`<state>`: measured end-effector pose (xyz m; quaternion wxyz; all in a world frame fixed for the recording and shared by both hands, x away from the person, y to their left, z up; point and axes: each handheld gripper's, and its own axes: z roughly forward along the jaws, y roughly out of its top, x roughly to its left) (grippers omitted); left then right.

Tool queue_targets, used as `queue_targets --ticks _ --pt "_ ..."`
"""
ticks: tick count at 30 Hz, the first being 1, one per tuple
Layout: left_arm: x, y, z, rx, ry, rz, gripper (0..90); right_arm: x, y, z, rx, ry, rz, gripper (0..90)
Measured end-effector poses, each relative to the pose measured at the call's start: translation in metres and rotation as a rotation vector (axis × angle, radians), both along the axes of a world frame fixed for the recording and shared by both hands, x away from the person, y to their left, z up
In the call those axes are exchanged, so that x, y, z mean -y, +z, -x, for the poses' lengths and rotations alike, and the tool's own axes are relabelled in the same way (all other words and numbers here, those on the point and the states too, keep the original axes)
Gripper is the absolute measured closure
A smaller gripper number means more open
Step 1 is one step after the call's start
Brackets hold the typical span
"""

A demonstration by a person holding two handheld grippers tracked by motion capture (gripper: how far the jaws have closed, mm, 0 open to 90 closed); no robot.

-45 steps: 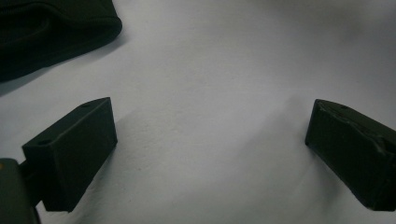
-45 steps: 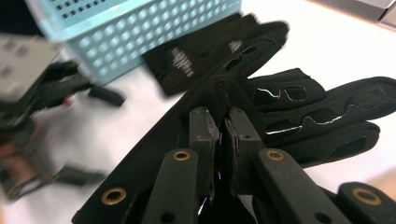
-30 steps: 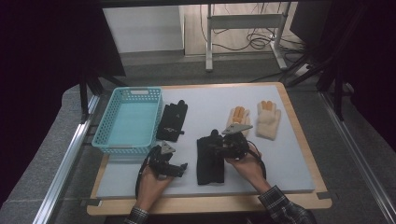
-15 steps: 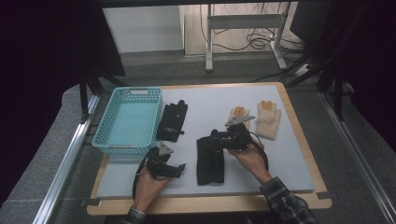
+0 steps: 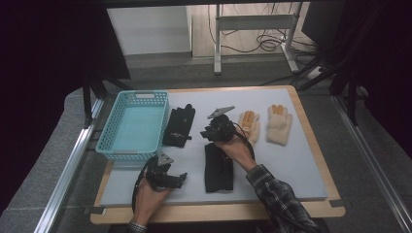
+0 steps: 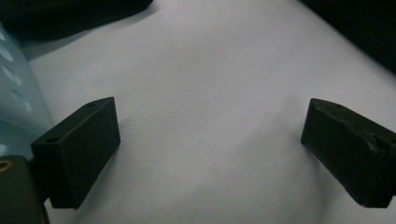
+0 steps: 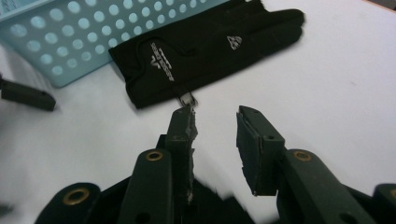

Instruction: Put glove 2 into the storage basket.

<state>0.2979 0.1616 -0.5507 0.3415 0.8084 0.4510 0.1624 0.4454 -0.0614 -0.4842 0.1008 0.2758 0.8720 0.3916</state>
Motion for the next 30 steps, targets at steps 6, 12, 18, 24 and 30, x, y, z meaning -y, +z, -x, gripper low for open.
queue_targets --ticks 6,12,18,24,30 --pt "0.0 0.0 0.0 -0.002 0.0 0.001 4.6 -0.034 -0.007 -0.021 0.008 0.018 0.031 63.4" --pt "0.0 0.0 0.0 -0.001 0.0 0.003 4.6 -0.06 -0.015 -0.048 -0.017 0.005 -0.01 53.7" --pt "0.0 0.0 0.0 -0.001 0.0 0.003 4.6 -0.076 -0.024 -0.062 -0.022 -0.019 -0.015 47.4" --pt "0.0 0.0 0.0 -0.003 0.0 0.002 4.6 -0.098 -0.041 -0.071 -0.026 -0.033 0.017 42.5" --pt "0.0 0.0 0.0 -0.003 0.0 0.002 4.6 -0.105 -0.047 -0.072 -0.059 -0.071 0.05 60.5"
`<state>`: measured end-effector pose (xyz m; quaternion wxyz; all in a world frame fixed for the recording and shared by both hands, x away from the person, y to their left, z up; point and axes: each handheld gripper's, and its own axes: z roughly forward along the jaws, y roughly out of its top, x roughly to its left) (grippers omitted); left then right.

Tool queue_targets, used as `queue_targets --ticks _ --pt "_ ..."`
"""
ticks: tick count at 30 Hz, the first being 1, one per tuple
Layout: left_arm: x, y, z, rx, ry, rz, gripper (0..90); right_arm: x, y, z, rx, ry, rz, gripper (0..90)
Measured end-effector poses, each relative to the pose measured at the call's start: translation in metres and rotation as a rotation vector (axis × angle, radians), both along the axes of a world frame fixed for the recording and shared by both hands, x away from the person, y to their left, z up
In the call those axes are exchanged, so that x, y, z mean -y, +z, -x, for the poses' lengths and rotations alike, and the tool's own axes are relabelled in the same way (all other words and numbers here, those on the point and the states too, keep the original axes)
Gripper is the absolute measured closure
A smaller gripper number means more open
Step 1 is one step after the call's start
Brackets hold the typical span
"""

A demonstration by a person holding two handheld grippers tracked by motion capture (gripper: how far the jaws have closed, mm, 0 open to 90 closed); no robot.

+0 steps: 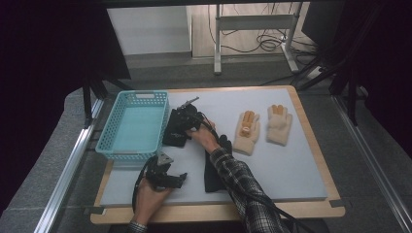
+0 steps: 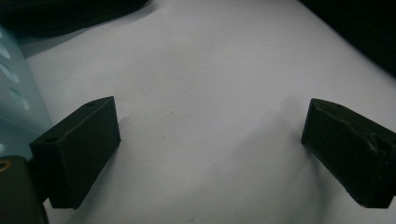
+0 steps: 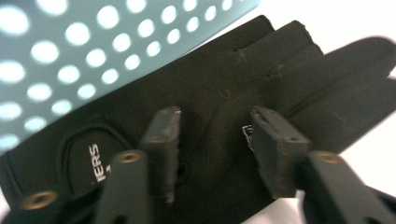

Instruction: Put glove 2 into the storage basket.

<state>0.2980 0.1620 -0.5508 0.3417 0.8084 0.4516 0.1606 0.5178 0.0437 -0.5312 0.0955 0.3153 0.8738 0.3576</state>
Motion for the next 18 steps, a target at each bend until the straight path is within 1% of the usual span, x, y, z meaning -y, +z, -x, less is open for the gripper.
queue_targets --ticks 1,2,3,5,8,10,12,13,15,16,17,18 --pt "0.0 0.0 0.0 0.0 0.0 0.0 4.6 -0.001 0.001 0.0 -0.013 -0.002 -0.002 65.3" --pt "0.0 0.0 0.0 0.0 0.0 0.0 4.6 -0.002 0.003 0.0 -0.023 -0.006 0.017 78.2" --pt "0.0 0.0 0.0 0.0 0.0 0.0 4.6 -0.002 0.003 0.0 -0.023 -0.006 0.017 78.2" --pt "0.0 0.0 0.0 0.0 0.0 0.0 4.6 -0.002 0.004 -0.001 -0.039 -0.001 0.019 84.7" --pt "0.0 0.0 0.0 0.0 0.0 0.0 4.6 -0.001 0.004 0.0 -0.041 -0.005 0.014 86.7" --pt "0.0 0.0 0.0 0.0 0.0 0.0 4.6 -0.001 0.006 0.002 -0.032 0.0 0.021 87.3" --pt "0.0 0.0 0.0 0.0 0.0 0.0 4.6 0.002 0.012 0.004 -0.024 0.009 0.01 87.4" --pt "0.0 0.0 0.0 0.0 0.0 0.0 4.6 0.002 0.012 0.004 -0.024 0.009 0.01 87.4" --pt "0.0 0.0 0.0 -0.001 0.0 0.0 4.6 0.006 0.019 0.006 -0.025 0.02 -0.007 87.4" --pt "0.0 0.0 0.0 0.0 0.0 0.0 4.7 0.01 0.026 0.009 -0.013 0.026 -0.013 87.4" --pt "0.0 0.0 0.0 -0.001 0.0 0.001 4.7 0.012 0.029 0.011 -0.011 0.034 -0.019 87.4" --pt "0.0 0.0 0.0 -0.001 0.0 0.001 4.6 0.012 0.029 0.011 -0.011 0.034 -0.019 87.4"
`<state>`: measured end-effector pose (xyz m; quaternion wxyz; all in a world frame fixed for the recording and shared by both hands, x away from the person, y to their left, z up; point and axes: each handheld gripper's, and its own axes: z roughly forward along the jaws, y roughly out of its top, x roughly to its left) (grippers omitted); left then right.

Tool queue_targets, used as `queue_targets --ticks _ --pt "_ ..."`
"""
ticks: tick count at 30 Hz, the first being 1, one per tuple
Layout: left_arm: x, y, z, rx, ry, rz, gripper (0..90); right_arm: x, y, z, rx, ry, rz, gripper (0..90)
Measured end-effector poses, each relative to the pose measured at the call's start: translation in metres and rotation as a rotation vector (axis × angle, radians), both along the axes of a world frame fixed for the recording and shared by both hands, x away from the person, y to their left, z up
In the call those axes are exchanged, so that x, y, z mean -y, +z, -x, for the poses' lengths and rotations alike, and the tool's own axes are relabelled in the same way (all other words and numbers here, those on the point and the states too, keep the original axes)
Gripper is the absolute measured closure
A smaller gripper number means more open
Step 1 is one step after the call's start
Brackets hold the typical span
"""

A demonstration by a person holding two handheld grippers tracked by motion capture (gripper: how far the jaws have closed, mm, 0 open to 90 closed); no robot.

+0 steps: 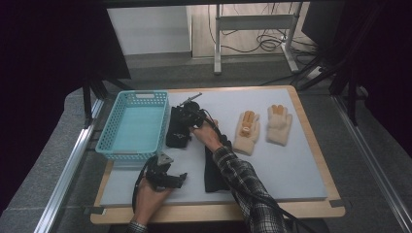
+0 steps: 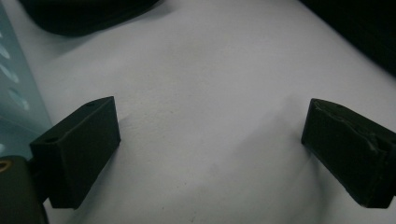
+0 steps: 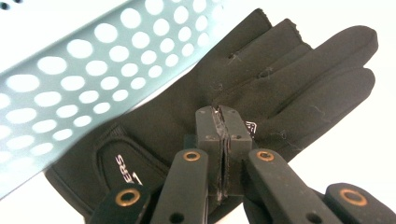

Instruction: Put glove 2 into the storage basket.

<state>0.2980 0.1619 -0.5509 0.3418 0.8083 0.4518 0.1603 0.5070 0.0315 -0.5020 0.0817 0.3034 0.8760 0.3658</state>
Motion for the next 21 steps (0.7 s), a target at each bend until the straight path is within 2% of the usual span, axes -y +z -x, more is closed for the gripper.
queue_targets --ticks 4,5,8,12,13,15,16,18,21 --pt "0.0 0.0 0.0 0.001 0.0 -0.001 4.6 0.009 0.012 0.009 -0.001 0.02 -0.02 87.4" --pt "0.0 0.0 0.0 0.001 0.001 -0.001 4.6 0.016 0.019 0.014 -0.002 0.027 -0.03 87.4" --pt "0.0 0.0 0.0 0.0 0.0 -0.003 4.7 0.021 0.025 0.019 0.003 0.035 -0.039 87.3" --pt "0.0 0.0 0.0 0.0 0.0 -0.003 4.7 0.038 0.043 0.032 0.002 0.053 -0.068 87.3" --pt "0.0 0.0 0.0 0.0 0.0 -0.003 4.7 0.038 0.043 0.032 0.002 0.053 -0.068 87.3" --pt "0.0 0.0 0.0 0.001 0.0 -0.002 4.7 0.044 0.049 0.04 0.008 0.06 -0.066 87.3" --pt "0.0 0.0 0.0 0.001 0.0 -0.002 4.6 0.053 0.055 0.05 0.011 0.071 -0.067 87.3" --pt "0.0 0.0 0.0 0.001 0.0 -0.004 4.7 0.057 0.057 0.055 0.014 0.075 -0.068 87.2" --pt "0.0 0.0 0.0 0.003 0.0 -0.001 4.7 0.072 0.063 0.07 0.018 0.087 -0.079 87.2"
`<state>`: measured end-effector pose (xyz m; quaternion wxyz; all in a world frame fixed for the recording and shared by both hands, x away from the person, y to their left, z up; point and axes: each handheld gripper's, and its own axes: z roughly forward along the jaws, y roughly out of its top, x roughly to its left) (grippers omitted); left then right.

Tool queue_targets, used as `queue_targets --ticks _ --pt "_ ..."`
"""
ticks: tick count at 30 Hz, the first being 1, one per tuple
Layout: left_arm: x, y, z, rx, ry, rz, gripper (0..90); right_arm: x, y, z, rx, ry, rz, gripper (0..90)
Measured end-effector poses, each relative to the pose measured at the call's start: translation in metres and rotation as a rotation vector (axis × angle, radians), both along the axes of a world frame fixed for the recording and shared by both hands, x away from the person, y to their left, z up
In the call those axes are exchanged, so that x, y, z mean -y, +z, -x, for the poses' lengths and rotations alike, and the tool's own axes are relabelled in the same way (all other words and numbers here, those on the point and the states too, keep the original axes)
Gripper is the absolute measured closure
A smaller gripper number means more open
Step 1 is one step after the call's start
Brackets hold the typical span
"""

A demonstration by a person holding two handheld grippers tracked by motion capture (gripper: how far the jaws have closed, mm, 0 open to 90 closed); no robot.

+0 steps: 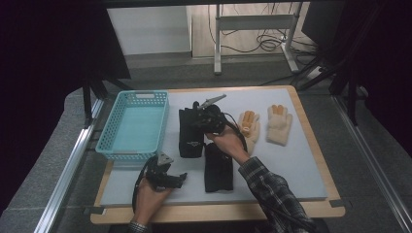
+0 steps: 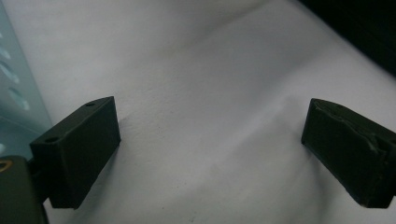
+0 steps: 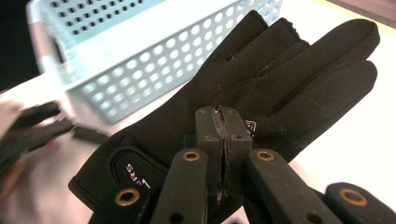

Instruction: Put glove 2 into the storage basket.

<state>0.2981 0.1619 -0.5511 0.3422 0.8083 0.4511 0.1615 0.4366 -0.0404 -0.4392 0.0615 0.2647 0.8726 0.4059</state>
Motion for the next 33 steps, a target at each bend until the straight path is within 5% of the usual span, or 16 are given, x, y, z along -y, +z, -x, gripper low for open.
queue_targets --ticks 7,12,17,26,33 --pt "0.0 0.0 0.0 0.0 0.0 0.0 4.7 0.042 0.009 0.035 0.002 -0.009 -0.03 87.2" --pt "0.001 0.0 0.0 0.003 0.008 0.009 4.7 0.074 0.01 0.067 0.012 -0.028 -0.005 87.1" --pt "0.001 0.0 0.0 0.003 0.008 0.009 4.7 0.087 0.004 0.082 0.007 -0.048 0.02 87.0" --pt "0.001 0.0 0.0 0.003 0.008 0.009 4.8 0.095 -0.033 0.081 -0.077 -0.09 0.029 86.8" --pt "0.001 0.0 0.0 0.002 0.005 0.005 4.8 0.085 -0.063 0.08 -0.064 -0.099 0.075 80.2"
